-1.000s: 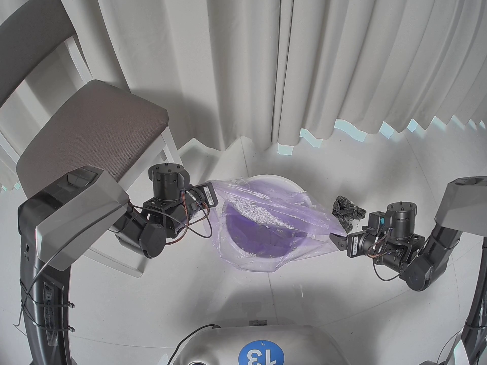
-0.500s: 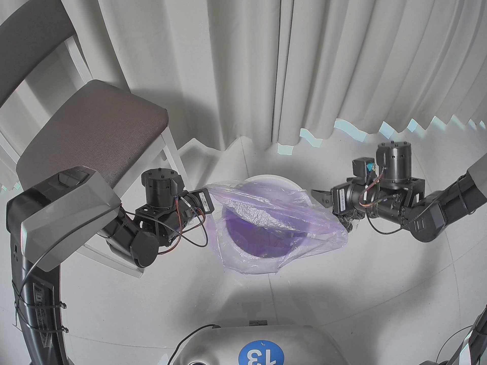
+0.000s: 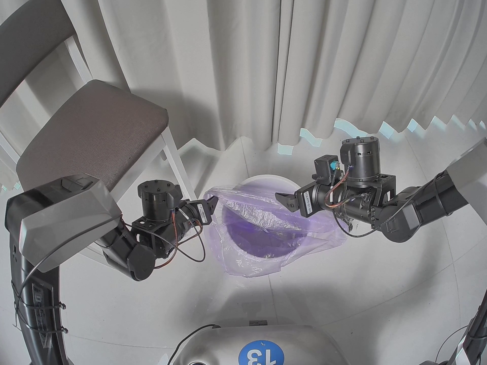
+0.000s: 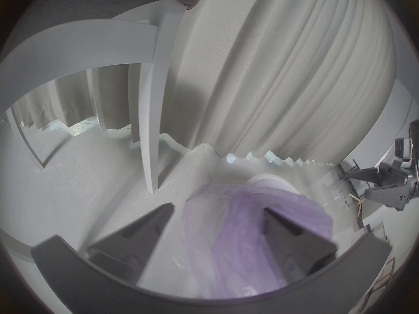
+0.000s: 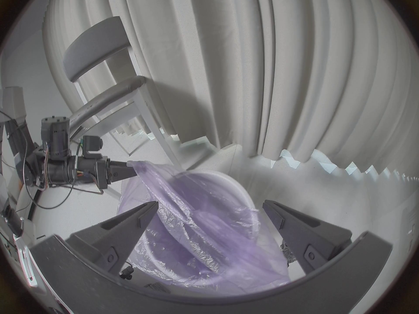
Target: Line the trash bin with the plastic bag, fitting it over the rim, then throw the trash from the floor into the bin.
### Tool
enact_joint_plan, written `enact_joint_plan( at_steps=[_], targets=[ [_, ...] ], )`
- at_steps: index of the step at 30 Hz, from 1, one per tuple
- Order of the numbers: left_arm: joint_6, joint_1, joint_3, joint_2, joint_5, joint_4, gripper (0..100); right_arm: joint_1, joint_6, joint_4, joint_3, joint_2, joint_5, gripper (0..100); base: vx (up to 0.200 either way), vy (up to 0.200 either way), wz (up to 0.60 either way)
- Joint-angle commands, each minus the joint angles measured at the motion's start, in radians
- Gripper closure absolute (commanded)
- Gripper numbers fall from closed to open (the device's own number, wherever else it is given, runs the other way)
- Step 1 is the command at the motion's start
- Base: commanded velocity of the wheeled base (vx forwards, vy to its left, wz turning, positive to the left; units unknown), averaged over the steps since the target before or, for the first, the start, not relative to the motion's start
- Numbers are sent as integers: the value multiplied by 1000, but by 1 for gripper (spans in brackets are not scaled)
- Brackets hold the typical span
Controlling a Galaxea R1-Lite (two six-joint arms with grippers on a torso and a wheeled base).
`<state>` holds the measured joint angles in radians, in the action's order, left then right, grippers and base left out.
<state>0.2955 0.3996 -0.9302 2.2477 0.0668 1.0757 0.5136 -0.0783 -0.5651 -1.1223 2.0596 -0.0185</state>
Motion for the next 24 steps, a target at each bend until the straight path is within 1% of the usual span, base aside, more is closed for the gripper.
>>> enact_joint_plan(
  at_steps=[1,4,8,11,14,16,17,19,21,24],
  targets=[
    [-47,-11,76,-68,-35,7,0,5,-1,1,7,33,0,0,0,0,0],
    [-67,-15,93,-86,-39,10,0,5,-1,1,7,39,0,0,0,0,0],
    [-184,-34,172,-126,-41,21,0,5,-15,-4,4,68,2,0,0,0,0],
    [-253,-44,222,-157,-45,21,0,5,-32,-7,4,88,3,0,0,0,0],
    [-276,-42,238,-169,-50,24,0,3,-44,-15,3,100,8,0,0,0,0],
    [-283,-34,254,-174,-50,52,0,-3,-54,-25,-1,116,60,0,0,0,0],
    [-285,-33,260,-174,-50,59,0,-3,-54,-27,-1,117,75,0,0,0,0],
    [-311,-31,283,-172,-50,95,0,-4,-47,-32,1,119,150,0,0,0,0],
    [-329,-31,292,-169,-50,116,0,-4,-43,-32,-4,125,177,0,0,0,0],
    [-334,-31,298,-163,-50,145,0,-7,-43,-44,-33,166,178,0,0,0,0]
  ],
)
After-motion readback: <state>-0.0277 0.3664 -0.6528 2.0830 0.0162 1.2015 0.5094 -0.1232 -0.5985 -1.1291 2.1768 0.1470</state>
